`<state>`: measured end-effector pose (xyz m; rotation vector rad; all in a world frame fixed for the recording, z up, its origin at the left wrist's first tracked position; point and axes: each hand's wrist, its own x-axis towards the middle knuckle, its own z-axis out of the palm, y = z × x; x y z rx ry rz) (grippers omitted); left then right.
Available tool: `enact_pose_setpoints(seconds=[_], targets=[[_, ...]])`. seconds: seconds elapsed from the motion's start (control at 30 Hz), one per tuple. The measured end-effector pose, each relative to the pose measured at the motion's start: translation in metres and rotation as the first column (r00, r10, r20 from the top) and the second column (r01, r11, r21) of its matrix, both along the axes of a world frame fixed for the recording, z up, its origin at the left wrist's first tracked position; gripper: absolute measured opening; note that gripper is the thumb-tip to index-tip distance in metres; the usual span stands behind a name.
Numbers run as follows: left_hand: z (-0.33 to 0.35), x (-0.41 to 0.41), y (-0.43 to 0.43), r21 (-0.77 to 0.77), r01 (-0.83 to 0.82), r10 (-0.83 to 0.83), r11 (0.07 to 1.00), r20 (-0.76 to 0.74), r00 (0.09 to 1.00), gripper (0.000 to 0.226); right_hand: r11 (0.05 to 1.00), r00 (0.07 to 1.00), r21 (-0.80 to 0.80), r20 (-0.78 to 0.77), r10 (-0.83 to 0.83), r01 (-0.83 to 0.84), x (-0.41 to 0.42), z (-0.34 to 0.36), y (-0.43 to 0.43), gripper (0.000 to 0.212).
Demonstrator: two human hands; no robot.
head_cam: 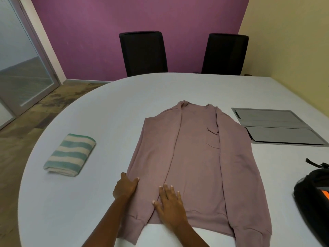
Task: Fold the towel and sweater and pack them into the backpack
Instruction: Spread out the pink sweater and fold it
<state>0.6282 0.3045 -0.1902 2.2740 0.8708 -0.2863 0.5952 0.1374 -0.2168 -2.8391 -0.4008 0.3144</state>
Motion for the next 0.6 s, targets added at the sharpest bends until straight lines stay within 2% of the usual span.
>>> enact_pose_setpoints(seconds=[0.1,0.17,0.23,0.3,0.33,0.43,0.5,0.6], targets=[[-0.006,-0.017,-0.013,0.056,0.036,-0.040,0.998,0.080,0.996,0.068,0.983,0.983,-0.007,-0.004,-0.182,0.182,-0.003,-0.007,-0.005,0.084],[-0.009,-0.026,-0.023,0.092,0.095,-0.104,0.991,0.098,0.990,0.072,0.951,0.947,0.003,-0.094,-0.308,0.309,-0.003,0.007,-0.011,0.092],[-0.008,-0.030,-0.036,0.011,0.026,-0.027,1.000,0.096,0.995,0.067,0.907,0.871,-0.077,-0.256,-0.419,0.414,-0.003,0.027,-0.018,0.091],[-0.006,-0.030,-0.053,-0.143,-0.094,0.106,0.985,0.078,0.991,0.073,0.887,0.844,-0.091,-0.277,-0.459,0.453,0.000,0.027,-0.025,0.076],[-0.006,-0.030,-0.060,-0.163,-0.093,0.107,0.982,0.083,0.991,0.074,0.874,0.827,-0.089,-0.292,-0.481,0.478,0.003,0.025,-0.031,0.076],[-0.004,-0.029,-0.071,-0.106,0.015,-0.009,0.994,0.061,0.998,0.064,0.894,0.836,-0.104,-0.321,-0.444,0.435,0.013,0.025,-0.045,0.078],[-0.002,-0.027,-0.073,0.006,0.174,-0.174,0.985,0.030,0.984,0.050,0.922,0.866,-0.130,-0.316,-0.387,0.364,0.021,0.024,-0.057,0.080],[0.003,-0.023,-0.083,0.172,0.402,-0.400,0.899,-0.050,0.915,0.033,0.951,0.892,-0.150,-0.331,-0.308,0.272,0.032,0.023,-0.078,0.080]])
